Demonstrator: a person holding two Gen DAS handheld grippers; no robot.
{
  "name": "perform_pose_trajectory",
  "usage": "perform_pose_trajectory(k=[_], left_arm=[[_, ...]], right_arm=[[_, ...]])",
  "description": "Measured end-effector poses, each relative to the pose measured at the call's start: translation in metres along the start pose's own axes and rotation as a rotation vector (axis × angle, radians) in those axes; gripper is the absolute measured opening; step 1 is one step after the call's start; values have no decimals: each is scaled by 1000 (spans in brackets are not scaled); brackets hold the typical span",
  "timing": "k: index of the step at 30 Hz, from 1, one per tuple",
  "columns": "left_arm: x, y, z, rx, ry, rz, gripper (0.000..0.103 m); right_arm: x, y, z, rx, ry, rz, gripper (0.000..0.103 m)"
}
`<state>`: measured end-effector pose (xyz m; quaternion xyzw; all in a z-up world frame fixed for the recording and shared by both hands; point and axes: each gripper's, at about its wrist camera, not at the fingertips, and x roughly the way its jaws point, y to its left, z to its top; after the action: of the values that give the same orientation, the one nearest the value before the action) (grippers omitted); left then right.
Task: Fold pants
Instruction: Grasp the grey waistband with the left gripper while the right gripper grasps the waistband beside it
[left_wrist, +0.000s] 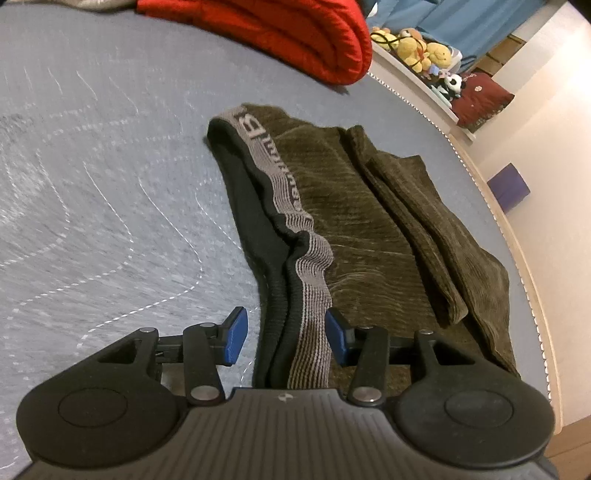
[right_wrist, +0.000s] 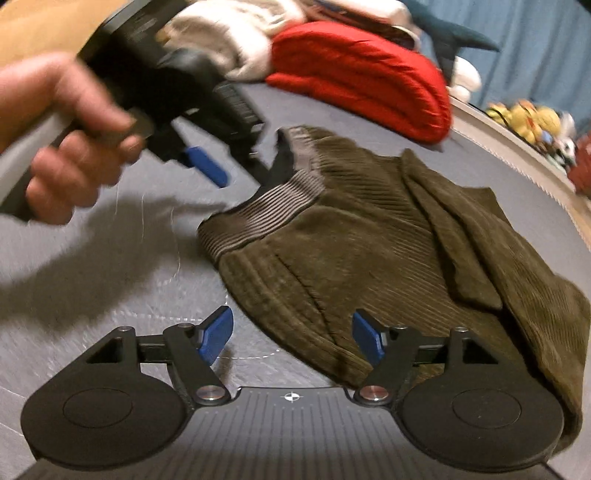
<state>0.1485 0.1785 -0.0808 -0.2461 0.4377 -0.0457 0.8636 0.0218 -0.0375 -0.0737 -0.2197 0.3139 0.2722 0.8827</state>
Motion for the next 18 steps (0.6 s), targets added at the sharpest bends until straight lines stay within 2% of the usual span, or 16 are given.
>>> perform_pose_trajectory(k=[4,7,11,12,14,15,18], left_arm=[[27,-2,-1,57,36,-33,51],[34,-9,-2,131,0,-34,51],[43,-11,-2,131,-36,-39,51],[45,-13,-1,142,-42,-39,50],[47,-15,-1,154,-48,-31,46],[47,-15,0,153,-47,-24,39],[43,-12,6,120,-31,-30,23]], right_arm=[[22,6,2,-30,52,-26,73],[35,8,4,-26,57,-20,72],[37,11,8,-65,46,-17,66],[37,14,7,-88,38,-20,61],[37,19,7,-119,27,-3,41],[36,21,8,-127,29,28,20],[33,26,7,-172,20,15,13]])
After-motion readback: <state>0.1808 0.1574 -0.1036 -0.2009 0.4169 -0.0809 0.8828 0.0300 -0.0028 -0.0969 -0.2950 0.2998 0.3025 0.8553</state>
